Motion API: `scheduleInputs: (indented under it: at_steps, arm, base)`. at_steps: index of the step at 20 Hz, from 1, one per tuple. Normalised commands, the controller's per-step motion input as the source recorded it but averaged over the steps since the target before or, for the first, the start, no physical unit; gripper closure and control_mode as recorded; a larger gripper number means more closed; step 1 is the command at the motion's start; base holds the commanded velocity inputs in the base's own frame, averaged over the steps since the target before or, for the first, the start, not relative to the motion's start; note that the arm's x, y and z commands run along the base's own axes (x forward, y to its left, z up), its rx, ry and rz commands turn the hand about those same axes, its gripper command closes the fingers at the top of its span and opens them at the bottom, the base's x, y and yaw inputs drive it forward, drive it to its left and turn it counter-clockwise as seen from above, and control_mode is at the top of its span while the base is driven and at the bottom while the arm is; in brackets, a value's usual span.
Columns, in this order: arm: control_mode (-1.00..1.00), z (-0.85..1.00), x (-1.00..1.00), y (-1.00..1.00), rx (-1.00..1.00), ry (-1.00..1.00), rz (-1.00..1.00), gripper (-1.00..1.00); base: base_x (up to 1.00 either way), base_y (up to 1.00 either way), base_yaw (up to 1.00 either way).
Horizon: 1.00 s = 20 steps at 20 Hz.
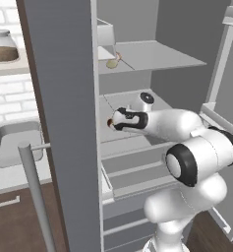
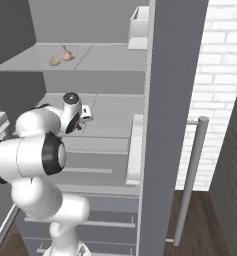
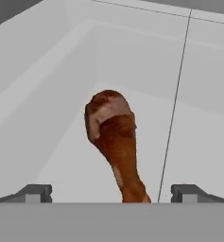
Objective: Place one garlic and one chicken drumstick in each tupperware on the nearby counter, to pack two identical lunches.
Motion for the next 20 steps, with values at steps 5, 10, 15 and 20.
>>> scheduleInputs:
  at_steps: [5, 10, 15, 20]
  arm:
    - [-1.0, -0.54, 0.75, 0.15, 0.0, 0.0, 0.08, -1.0]
    - [-1.0, -0.63, 0.75, 0.21, 0.0, 0.0, 0.07, -1.0]
    - [-1.0, -0.79, -0.05, 0.16, -0.08, 0.05, 0.02, 1.0]
    - [-1.0, -0.11, -1.0, -0.02, -0.01, 0.03, 0.0, 1.0]
  base:
    - [0.0, 0.0, 0.0]
    - [0.0, 0.0, 0.0]
    - [0.0, 0.0, 0.0]
    - [0.0, 0.0, 0.0]
